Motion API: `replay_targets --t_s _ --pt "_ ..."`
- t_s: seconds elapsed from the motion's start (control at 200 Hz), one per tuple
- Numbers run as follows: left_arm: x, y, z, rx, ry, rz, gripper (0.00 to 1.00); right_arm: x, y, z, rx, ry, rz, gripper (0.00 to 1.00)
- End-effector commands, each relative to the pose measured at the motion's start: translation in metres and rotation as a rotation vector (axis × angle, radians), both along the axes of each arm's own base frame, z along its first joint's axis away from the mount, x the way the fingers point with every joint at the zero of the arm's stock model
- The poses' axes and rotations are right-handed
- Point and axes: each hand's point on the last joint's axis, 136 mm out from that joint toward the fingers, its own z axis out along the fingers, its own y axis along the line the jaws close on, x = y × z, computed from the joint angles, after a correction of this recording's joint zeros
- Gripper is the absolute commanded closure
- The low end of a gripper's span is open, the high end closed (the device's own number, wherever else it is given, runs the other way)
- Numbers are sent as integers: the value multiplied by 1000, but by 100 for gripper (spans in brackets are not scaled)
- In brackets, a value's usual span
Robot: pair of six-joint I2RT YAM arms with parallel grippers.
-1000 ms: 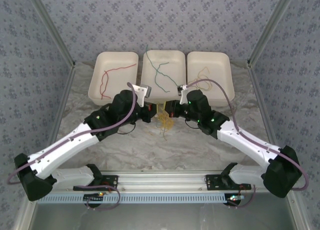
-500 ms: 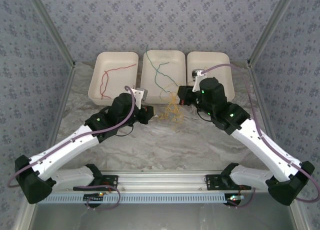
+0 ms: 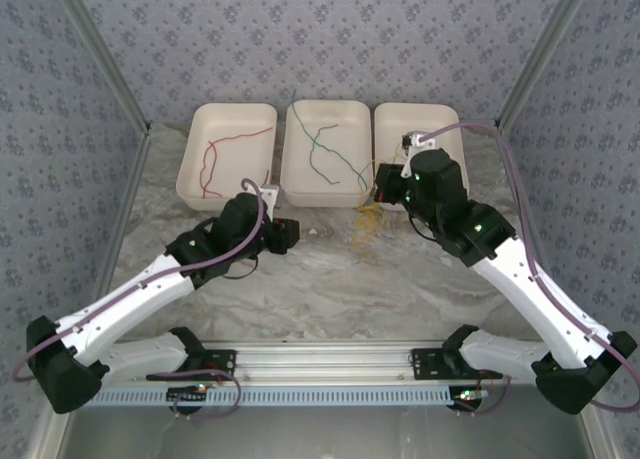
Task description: Untangle the cables
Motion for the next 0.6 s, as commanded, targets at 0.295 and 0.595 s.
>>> replay_targets --t_s 0.295,0.595 --pt "8 -67 91 -371 -197 -94 33 -29 12 49 28 -79 184 100" --pt "-5 -105 137 -348 -277 -314 30 -35 33 32 11 -19 326 100"
